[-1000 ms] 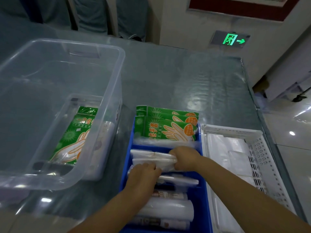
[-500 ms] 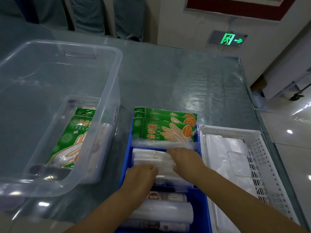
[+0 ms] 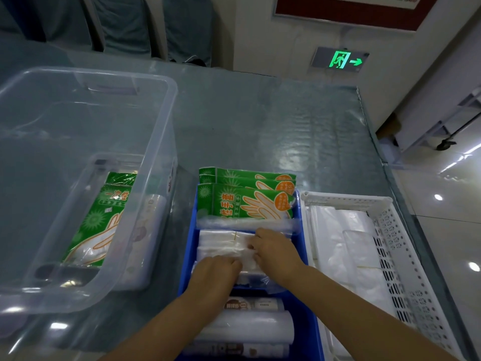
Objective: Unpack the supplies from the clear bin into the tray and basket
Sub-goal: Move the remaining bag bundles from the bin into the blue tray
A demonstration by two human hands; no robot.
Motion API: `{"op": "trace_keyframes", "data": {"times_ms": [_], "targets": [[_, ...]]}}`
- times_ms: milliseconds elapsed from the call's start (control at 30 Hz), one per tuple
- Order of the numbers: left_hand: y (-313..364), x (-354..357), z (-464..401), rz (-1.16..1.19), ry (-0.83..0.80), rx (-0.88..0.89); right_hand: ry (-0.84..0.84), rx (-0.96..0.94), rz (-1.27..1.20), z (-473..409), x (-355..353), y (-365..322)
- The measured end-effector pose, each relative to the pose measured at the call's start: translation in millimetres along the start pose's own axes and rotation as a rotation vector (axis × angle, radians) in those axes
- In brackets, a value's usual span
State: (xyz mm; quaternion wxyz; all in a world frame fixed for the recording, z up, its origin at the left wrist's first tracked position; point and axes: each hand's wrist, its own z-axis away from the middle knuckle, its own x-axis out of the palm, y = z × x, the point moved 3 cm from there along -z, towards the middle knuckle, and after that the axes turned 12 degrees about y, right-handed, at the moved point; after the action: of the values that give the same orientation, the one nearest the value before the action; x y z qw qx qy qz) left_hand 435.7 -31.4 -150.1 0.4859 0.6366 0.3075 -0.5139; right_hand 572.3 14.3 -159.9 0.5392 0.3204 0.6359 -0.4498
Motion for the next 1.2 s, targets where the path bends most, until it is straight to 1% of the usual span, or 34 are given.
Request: {"op": "trace_keyframes", "data": {"times_ms": [100, 167, 233, 400, 433, 467, 567, 600, 667, 733, 800, 867, 900, 933, 967, 1033, 1067, 1133, 1167, 1200], "targets": [[-2, 3, -3, -0.021, -0.009, 0.012, 0.128, -0.028, -0.072, -1, -4, -3], [-3, 6, -5, -0.025, -0.035, 0.001, 0.168, -0.085, -0.052, -5, -2, -8], [-3, 7, -6, -0.032, -0.056, -0.039, 0.172, -0.137, -0.024, -10, 3, -17], [-5, -1, -2, -0.169, -0.068, -0.007, 0.168, -0.178, 0.021, -19, 8, -29], [-8, -5, -2, -0.178, -0.096, -0.023, 0.164, -0.19, 0.027, -20, 10, -29], [-11, -6, -3, -0.18, -0.063, -0.029, 0.151, -0.206, 0.039, -20, 11, -30], [-17, -4, -2, -0.212, -0.107, -0.076, 0.106, -0.265, 0.047, -16, 14, -28], [-16, -4, -2, -0.2, -0.044, -0.051, 0.095, -0.259, 0.014, -14, 12, -26], [-18, -5, -6, -0.202, -0.015, -0.081, 0.125, -0.189, -0.083, -8, 1, -16], [-18, 0, -9, -0.186, -0.112, -0.092, 0.151, -0.073, -0.156, 1, -13, -2], [-18, 4, -11, -0.118, -0.122, -0.102, 0.079, -0.042, -0.149, 16, -19, 8], [-17, -2, -10, -0.085, -0.025, -0.041, -0.019, -0.077, -0.097, 31, -20, 13], [-17, -7, -9, -0.087, 0.072, 0.023, -0.053, -0.093, -0.069, 37, -19, 16], [-17, -8, -6, -0.098, 0.083, 0.06, -0.081, -0.102, -0.036, 42, -17, 19], [-20, -8, -5, -0.103, 0.133, 0.095, -0.094, -0.102, -0.014, 45, -15, 23], [-21, -10, 0, -0.079, 0.2, 0.153, -0.06, -0.101, 0.012, 48, -14, 27], [-22, -10, 2, -0.083, 0.198, 0.177, -0.011, -0.098, 0.023, 49, -14, 28], [-23, -5, 8, -0.097, 0.13, 0.205, 0.138, -0.058, -0.007, 52, -14, 30], [-24, -2, 12, -0.107, 0.095, 0.197, 0.19, -0.064, -0.02, 52, -17, 27], [-24, 0, 15, -0.096, 0.038, 0.157, 0.204, -0.093, -0.013, 52, -16, 24]]}}
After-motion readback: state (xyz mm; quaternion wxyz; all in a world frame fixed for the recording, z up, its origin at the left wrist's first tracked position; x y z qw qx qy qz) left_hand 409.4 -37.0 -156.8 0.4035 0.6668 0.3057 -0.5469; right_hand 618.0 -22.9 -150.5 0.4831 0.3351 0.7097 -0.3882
